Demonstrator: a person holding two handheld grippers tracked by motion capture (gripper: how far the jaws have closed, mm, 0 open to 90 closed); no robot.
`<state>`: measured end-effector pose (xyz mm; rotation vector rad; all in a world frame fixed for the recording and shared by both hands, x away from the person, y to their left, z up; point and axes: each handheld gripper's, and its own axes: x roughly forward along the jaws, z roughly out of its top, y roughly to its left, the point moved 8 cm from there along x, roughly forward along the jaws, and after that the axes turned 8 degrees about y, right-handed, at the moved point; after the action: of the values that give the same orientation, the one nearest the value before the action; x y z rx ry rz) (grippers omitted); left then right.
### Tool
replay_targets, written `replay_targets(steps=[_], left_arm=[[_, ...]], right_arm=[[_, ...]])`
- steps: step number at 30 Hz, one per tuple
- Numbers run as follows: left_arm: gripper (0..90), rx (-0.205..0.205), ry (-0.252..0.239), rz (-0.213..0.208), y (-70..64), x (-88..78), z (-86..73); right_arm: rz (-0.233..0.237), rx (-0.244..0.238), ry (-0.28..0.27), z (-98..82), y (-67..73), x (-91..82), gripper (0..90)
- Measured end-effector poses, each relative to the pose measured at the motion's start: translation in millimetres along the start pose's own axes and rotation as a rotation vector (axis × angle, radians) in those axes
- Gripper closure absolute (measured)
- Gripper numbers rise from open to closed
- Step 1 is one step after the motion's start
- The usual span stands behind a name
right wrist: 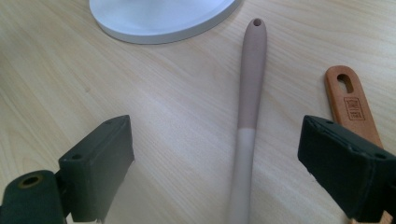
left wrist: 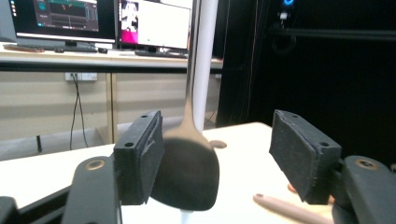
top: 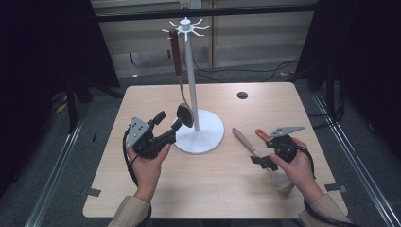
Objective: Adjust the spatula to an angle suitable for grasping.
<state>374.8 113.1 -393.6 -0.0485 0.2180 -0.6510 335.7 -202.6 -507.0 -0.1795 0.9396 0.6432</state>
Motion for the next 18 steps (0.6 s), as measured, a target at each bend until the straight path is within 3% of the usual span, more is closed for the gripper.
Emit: replay_targets(steps=[8,10,15,18], left_arm=[[30.5,0.011,0.044,-0.005,-2.1,-4.2,-15.1],[29.4,-0.002,0.045,-0.009,-3.2,-5.1,-17.4],[27.8,0.005,0.070,-0.010,-2.8,-10.6,-25.1],[27.3,0.004,0.085,0.006,1.6,-14.1,-31.1]], right_arm=[[-0.025,-0.021,0.004,5.1,-2.5,4.3,10.6],[-0.024,-0.021,0.011,7.4,-2.7,8.0,11.5],[-0.026,-0.032,0.035,8.9,-3.9,13.8,15.1],[-0.036,-0.010,0.060,9.2,-6.8,17.4,21.5]])
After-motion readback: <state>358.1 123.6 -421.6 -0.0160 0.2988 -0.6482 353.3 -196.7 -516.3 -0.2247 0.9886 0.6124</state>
